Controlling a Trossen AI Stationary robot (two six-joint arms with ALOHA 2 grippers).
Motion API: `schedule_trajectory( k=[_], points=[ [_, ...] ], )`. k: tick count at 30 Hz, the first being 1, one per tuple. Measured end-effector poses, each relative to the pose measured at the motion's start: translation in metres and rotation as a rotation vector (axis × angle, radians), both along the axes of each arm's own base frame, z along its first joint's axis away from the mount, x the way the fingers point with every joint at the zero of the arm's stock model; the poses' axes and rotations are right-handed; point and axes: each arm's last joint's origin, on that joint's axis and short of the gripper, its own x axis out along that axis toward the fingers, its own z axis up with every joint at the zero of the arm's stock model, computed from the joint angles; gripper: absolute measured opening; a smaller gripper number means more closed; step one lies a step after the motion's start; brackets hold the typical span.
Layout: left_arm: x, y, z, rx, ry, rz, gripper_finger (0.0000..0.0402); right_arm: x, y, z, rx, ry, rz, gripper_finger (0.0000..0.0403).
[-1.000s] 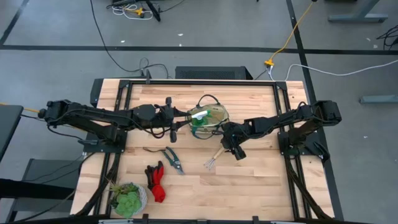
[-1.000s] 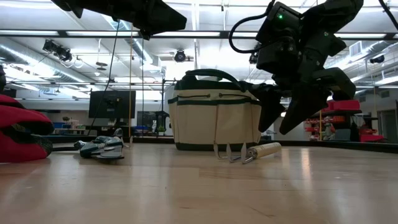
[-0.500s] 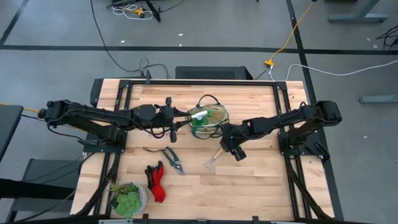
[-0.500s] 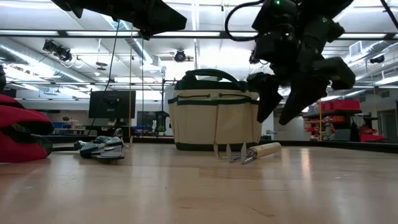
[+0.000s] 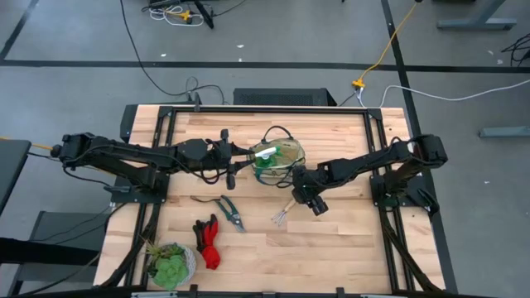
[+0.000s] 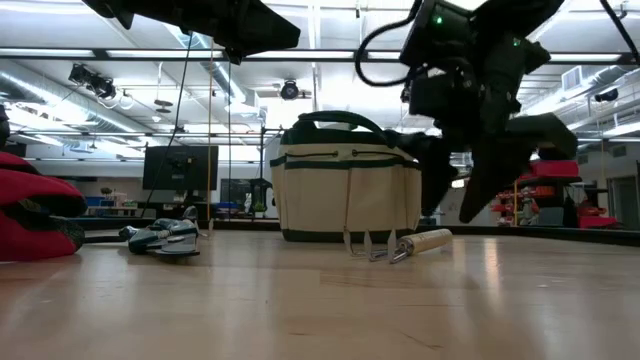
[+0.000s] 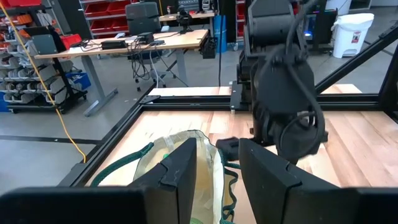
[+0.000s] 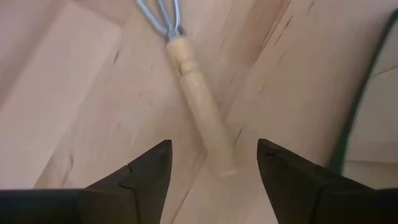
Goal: Pick & Place Garden tools in Gardening bag
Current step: Put the bottom brown hand rake into the gardening bag
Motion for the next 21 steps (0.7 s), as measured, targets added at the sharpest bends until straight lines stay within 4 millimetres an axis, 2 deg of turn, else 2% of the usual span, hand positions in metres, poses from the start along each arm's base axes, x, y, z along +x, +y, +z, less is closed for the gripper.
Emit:
schedule_trajectory(
  k=[4,14,21],
  points=[
    [0.000,0.000,0.000,0.000,0.000,0.000,0.0126,0.005,0.000,-0.009,-0.003,0.031,0.001,0.0237],
    [0.000,0.000,-0.002,-0.001,0.019,0.000,0.0126,0.008,0.000,-0.011,-0.004,0.043,0.000,0.0237],
    [0.000,0.000,-0.002,-0.001,0.023,0.000,0.0126,0.010,0.000,-0.019,-0.007,0.065,0.000,0.0237]
  ],
)
